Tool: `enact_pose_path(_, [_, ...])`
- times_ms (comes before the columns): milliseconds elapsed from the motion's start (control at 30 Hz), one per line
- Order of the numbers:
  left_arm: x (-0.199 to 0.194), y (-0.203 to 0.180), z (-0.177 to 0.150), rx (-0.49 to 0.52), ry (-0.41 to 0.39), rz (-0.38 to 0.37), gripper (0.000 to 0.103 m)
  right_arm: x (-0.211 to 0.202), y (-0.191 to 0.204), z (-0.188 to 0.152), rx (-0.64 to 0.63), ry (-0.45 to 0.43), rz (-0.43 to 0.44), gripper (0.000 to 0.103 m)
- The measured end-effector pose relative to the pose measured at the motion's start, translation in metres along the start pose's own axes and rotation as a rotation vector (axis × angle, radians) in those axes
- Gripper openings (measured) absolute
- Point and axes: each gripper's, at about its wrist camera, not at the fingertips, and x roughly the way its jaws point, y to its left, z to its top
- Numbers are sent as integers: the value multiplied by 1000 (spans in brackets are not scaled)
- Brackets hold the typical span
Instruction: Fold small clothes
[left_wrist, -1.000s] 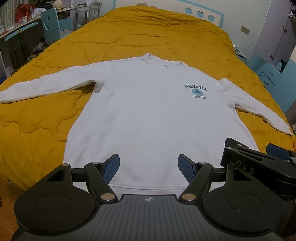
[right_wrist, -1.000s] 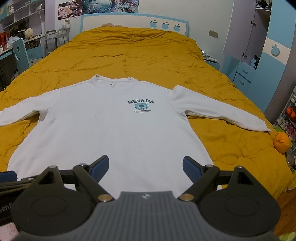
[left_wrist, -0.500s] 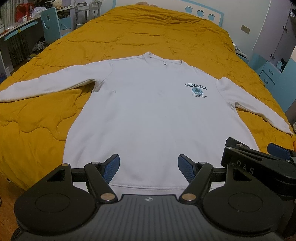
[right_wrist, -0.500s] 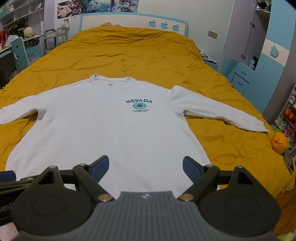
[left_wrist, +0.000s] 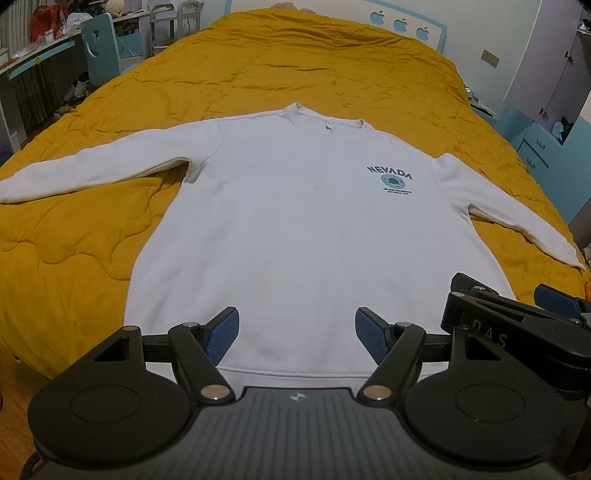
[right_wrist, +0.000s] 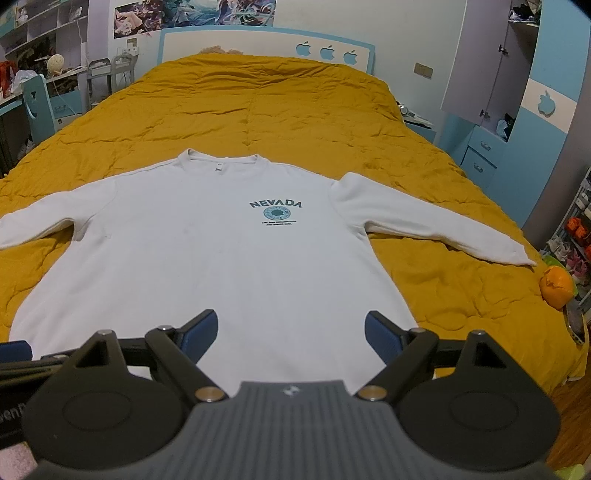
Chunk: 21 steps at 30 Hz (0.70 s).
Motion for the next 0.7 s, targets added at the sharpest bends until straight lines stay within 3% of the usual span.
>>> enact_pose_path(700, [1, 0, 1, -1, 9, -1, 84, 1, 1, 1, 2, 6, -2, 83])
